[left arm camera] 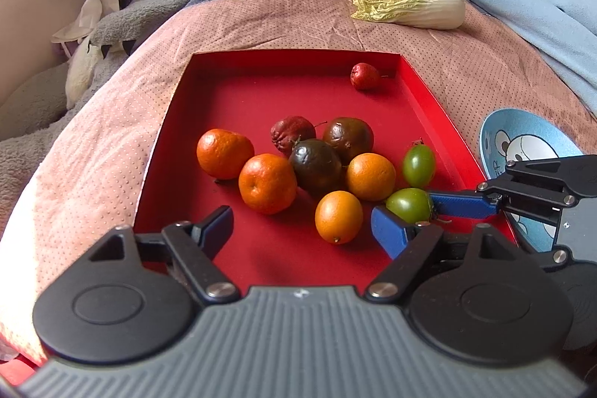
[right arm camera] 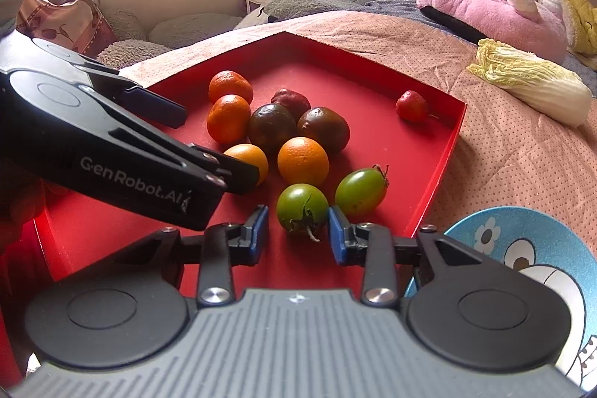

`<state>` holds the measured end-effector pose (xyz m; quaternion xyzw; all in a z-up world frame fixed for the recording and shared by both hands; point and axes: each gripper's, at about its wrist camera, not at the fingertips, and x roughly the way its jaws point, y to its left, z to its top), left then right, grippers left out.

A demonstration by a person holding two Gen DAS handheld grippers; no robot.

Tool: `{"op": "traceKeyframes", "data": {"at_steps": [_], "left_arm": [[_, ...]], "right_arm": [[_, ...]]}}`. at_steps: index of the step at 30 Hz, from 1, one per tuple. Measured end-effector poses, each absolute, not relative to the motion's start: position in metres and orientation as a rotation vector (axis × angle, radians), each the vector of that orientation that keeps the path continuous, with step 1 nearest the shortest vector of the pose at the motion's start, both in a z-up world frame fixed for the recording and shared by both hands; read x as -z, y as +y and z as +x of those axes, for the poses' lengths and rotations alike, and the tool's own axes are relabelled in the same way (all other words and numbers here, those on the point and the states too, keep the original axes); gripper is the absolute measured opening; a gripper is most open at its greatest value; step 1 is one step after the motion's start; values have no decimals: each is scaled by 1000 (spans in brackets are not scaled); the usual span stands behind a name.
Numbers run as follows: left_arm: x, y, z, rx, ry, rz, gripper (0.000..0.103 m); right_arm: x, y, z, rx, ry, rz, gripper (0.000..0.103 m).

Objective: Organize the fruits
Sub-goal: 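Grasp a green tomato with the right tool while the left tool grasps a small orange tomato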

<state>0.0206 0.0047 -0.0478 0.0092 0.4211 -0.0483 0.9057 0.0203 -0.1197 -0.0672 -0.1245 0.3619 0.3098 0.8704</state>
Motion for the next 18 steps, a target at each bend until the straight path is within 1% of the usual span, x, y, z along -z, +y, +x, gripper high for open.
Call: {"op": "traceKeyframes", "data": {"at_steps": [2, 5, 8, 10, 12, 13, 14, 15, 18], "left_arm": [[51, 3, 25, 101, 882, 19, 78], [53, 0, 29, 105, 888, 29, 72], [55, 1, 31, 101, 888, 34, 73], [55, 1, 31, 98, 888, 43, 69], [55, 1, 30, 91, 888, 51, 63], [55, 2, 30, 88, 892, 50, 62], [56, 4, 30, 91, 901, 39, 58], [55, 5, 29, 91, 900, 33, 56], [55, 6, 29, 95, 901, 30, 56]], "right_arm": [[67, -120, 18, -649, 757, -265, 41], [68, -120, 18, -648, 758, -268, 41], [68, -121, 19, -647, 759, -257, 41], [66, -120, 18, -641, 747, -263, 44], [65, -119, 17, -641, 741, -276, 49], [65, -118, 17, -640, 739, -283, 50], [65, -117, 18, -638, 736, -288, 50], [65, -116, 19, -642, 737, -291, 50], [66, -113, 21, -655, 751, -299, 49]]}}
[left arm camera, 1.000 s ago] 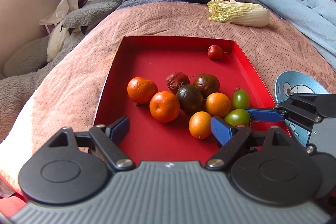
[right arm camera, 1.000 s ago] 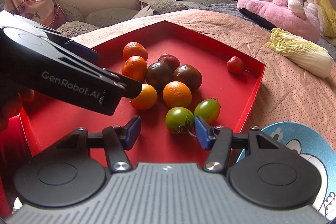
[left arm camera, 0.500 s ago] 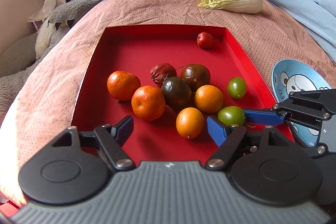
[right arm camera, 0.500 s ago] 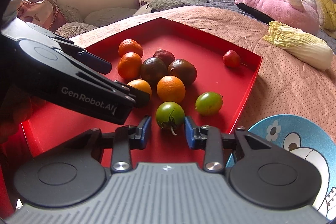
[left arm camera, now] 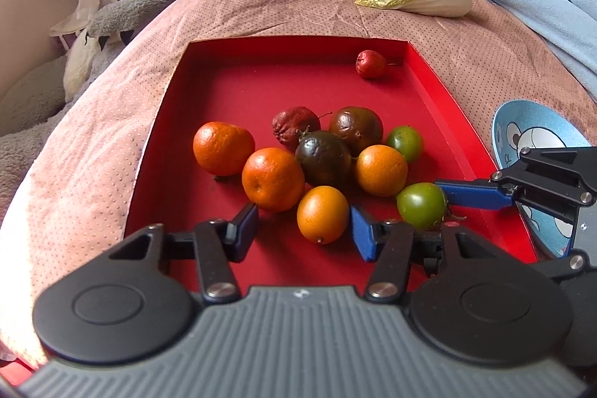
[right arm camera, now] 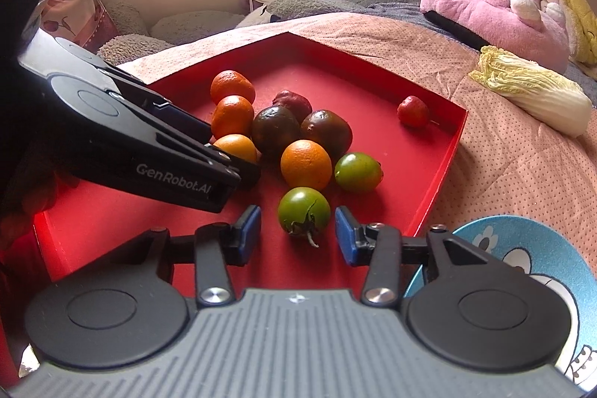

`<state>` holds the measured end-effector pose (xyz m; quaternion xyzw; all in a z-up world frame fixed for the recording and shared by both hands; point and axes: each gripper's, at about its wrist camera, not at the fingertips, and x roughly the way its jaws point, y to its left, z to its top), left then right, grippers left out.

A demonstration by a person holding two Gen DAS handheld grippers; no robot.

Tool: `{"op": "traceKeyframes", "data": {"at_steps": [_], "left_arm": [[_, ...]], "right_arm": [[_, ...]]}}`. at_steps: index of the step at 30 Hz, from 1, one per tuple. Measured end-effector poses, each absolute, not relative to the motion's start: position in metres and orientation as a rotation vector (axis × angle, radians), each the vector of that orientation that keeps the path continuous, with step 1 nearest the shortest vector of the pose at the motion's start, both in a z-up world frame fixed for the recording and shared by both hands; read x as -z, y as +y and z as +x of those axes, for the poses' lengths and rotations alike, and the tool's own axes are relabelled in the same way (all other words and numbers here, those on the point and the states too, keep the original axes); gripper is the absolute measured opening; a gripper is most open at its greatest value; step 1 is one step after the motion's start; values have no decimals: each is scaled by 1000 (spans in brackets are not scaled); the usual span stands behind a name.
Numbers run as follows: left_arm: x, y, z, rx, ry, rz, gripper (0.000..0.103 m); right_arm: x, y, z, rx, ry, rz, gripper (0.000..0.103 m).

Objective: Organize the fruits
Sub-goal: 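Grasp a green tomato with the right tool while the left tool grasps a small orange tomato, then carry both held tomatoes from the tray over the blue plate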

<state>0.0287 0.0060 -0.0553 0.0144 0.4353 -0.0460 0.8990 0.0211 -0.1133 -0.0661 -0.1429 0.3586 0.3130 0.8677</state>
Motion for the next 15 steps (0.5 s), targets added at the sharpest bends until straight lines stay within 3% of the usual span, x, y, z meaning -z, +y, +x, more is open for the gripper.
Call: {"op": "traceKeyframes", "data": {"at_steps": [4, 10, 11, 12, 15], "left_arm": [[56, 6, 29, 97, 896, 35, 57], [54, 9, 27, 107, 894, 12, 50], [54, 8, 26, 115, 894, 10, 46], [53, 8, 25, 132, 896, 4, 36], [53, 8, 23, 155, 900, -14, 34]], "right_arm": [[65, -114, 23, -634, 747, -303, 35], [63, -121, 19, -628, 750, -277, 35], [63, -121, 17, -629, 746, -276, 35], [62, -122, 15, -630, 743, -276, 35], [57, -123, 8, -634, 730, -271, 35]]}}
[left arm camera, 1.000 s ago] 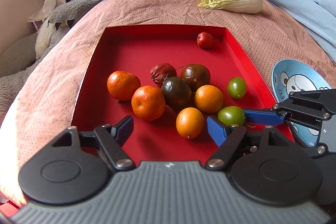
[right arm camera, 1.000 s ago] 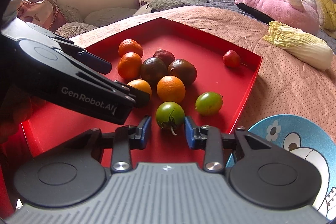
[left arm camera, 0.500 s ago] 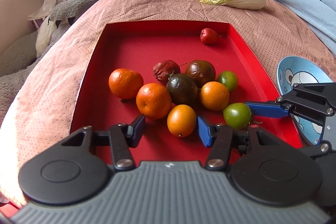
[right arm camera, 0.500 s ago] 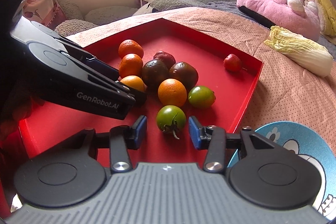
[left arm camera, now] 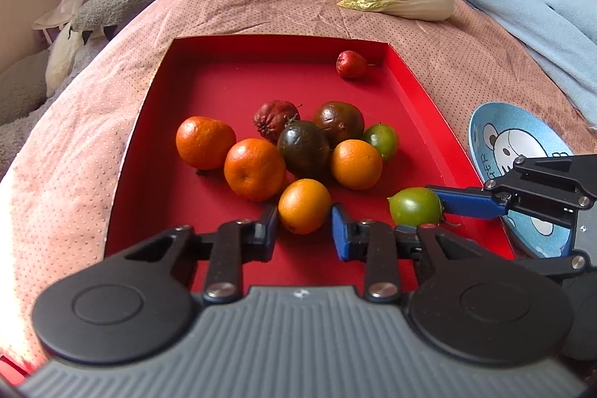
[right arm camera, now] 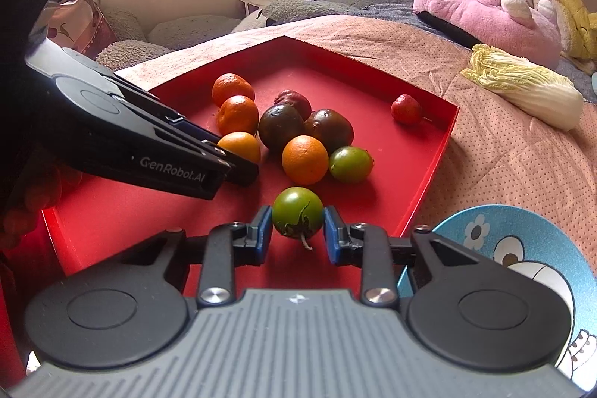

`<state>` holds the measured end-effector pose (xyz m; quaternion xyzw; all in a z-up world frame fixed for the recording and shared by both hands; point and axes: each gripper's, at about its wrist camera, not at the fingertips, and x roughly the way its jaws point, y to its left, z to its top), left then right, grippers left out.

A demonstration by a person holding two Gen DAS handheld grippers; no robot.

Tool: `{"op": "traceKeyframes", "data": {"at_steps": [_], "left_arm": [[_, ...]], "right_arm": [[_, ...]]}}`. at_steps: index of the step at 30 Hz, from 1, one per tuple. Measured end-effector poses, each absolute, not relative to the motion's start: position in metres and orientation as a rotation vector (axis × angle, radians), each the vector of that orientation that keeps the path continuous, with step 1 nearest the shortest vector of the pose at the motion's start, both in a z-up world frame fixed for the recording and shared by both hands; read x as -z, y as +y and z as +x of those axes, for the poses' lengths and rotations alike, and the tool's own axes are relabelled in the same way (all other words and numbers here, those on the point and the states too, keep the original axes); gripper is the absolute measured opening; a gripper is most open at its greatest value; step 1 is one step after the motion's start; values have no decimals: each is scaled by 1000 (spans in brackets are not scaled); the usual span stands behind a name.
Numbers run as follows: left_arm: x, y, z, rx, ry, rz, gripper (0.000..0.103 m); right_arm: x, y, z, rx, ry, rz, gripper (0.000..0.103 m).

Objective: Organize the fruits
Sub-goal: 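Carry both held tomatoes from the tray over the blue plate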

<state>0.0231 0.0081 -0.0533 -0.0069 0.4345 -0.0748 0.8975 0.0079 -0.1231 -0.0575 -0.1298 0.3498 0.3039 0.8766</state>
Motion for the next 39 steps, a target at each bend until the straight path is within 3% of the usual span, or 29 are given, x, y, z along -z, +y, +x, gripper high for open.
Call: {"op": "traceKeyframes", "data": {"at_steps": [39], "left_arm": [[30, -24, 1, 208, 790, 40, 34]], "right_arm": [[20, -211, -42, -541, 643, -159, 35]]}}
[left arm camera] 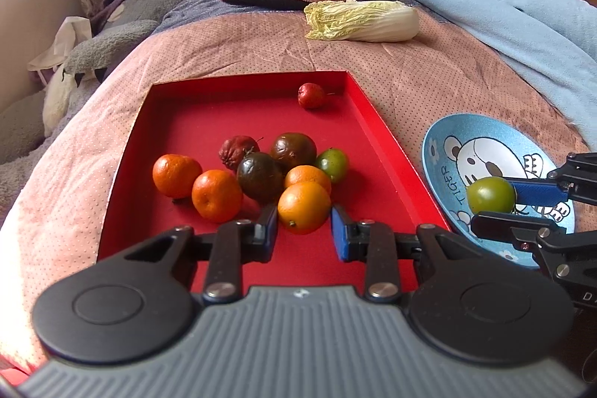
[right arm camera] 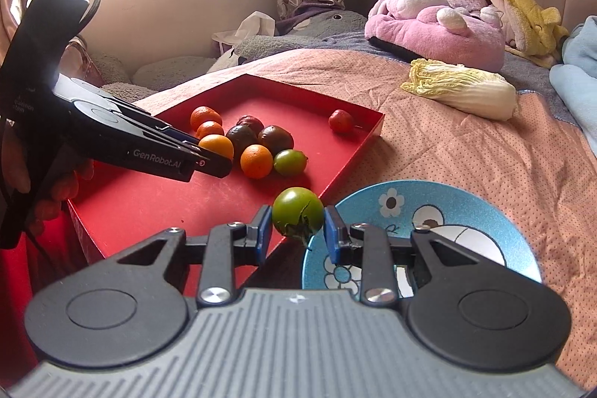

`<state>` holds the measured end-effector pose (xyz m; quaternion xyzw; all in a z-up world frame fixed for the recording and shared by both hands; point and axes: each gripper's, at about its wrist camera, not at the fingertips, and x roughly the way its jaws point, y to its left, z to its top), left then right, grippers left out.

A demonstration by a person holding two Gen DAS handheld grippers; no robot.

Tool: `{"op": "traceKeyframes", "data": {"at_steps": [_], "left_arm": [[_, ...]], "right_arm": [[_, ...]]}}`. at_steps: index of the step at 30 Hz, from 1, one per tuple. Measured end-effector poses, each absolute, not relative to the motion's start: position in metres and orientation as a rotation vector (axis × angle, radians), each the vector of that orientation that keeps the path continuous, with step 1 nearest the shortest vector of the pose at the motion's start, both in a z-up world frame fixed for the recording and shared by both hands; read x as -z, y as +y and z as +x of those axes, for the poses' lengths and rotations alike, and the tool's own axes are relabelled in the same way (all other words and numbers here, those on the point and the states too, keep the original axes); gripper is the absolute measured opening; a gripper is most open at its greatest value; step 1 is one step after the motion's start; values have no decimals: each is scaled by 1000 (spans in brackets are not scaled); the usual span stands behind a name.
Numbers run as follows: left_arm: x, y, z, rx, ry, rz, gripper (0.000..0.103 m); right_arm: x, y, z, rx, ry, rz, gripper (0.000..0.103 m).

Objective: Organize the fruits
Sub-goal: 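Carry both held tomatoes from the tray over the blue plate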

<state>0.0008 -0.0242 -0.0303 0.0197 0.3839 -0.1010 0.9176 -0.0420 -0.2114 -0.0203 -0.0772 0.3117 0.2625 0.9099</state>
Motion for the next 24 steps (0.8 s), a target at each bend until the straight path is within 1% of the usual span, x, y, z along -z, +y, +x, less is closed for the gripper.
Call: {"op": "traceKeyframes", "data": {"at_steps": [17, 24], "left_arm": [[27, -113, -11, 417, 780, 65, 34], [37, -142, -12, 468, 798, 116, 34]], "right_arm": [[44, -298, -49, -319, 709, -129, 35], [54, -319, -44, -266, 740, -121, 35]]}}
